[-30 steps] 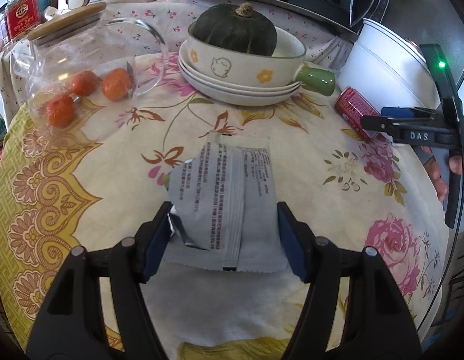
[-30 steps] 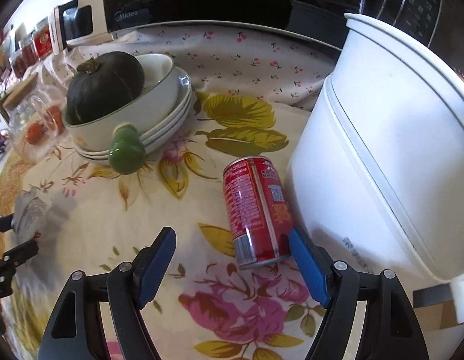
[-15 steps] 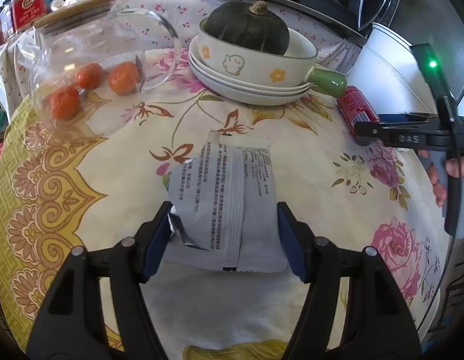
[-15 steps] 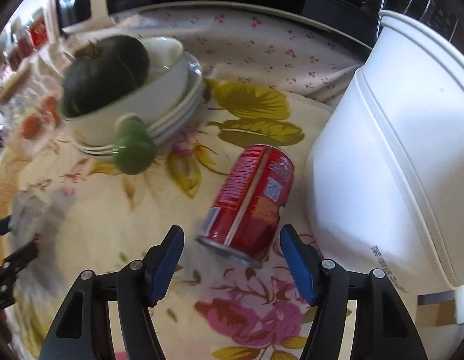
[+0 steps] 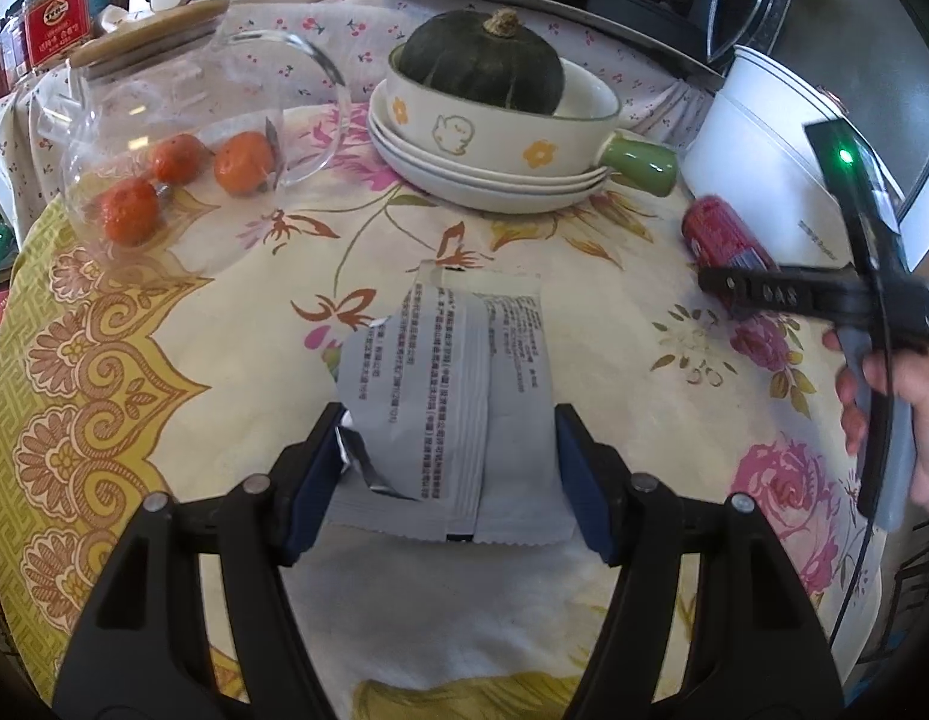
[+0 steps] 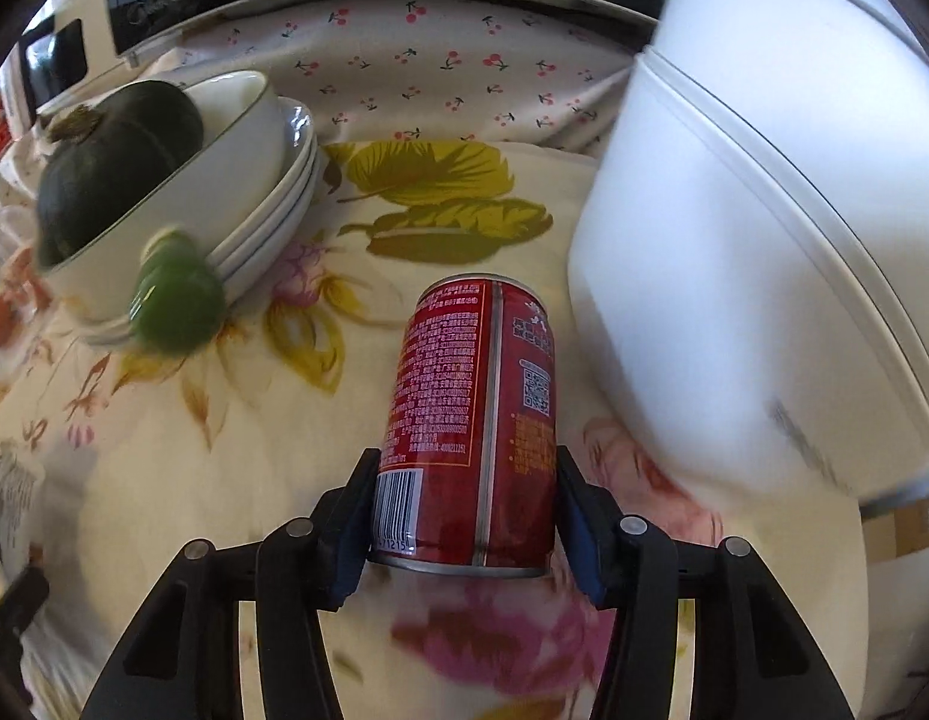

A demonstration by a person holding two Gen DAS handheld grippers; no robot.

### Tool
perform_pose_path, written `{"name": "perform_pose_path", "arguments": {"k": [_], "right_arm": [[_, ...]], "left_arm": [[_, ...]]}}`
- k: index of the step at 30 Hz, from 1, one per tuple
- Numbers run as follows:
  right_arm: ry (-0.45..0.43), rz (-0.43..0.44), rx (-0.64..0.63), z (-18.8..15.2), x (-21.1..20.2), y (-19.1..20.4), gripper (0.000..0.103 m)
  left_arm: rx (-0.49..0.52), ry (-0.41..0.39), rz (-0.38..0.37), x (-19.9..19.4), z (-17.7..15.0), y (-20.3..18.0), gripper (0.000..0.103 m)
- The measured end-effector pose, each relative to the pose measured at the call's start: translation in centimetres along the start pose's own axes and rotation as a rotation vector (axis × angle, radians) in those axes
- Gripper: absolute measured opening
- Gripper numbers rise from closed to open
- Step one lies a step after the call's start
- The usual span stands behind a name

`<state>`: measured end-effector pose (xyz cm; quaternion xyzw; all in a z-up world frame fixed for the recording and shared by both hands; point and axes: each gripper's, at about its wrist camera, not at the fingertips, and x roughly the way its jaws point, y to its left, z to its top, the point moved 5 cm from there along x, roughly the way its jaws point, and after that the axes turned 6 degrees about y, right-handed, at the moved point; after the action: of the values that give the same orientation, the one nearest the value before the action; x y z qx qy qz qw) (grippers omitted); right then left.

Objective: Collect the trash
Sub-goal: 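Grasp the red soda can with the right tool and lift, then carry the white packet and red can over the white bin with both tools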

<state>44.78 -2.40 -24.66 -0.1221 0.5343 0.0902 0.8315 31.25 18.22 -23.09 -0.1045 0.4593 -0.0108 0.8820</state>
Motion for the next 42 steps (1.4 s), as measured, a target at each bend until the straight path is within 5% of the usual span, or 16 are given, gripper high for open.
{"name": "perform_pose_path", "arguments": {"k": [9, 21, 32, 42], "right_arm": [[-0.019, 0.041, -0.018, -6.9, -6.1, -1.5, 0.055], [-0.036, 0.093, -0.006, -17.3, -13.9, -4.1, 0.055], [-0.049, 0.094, 0.015, -23.8, -17.7, -6.6, 0.055], [-0.042, 0.087, 0.060, -29.0, -19.2, -8.8, 0.055]], "left_arm": [[-0.014, 0.004, -0.038, -2.6, -1.4, -3.6, 0.069], [0.061, 0.023, -0.025, -9.0, -7.1, -7.4, 0.069], [0.159, -0.001, -0.069, -13.9, -11.3, -11.6, 0.069], [0.264, 0.002, -0.151, -14.5, -13.9, -16.5, 0.069]]}}
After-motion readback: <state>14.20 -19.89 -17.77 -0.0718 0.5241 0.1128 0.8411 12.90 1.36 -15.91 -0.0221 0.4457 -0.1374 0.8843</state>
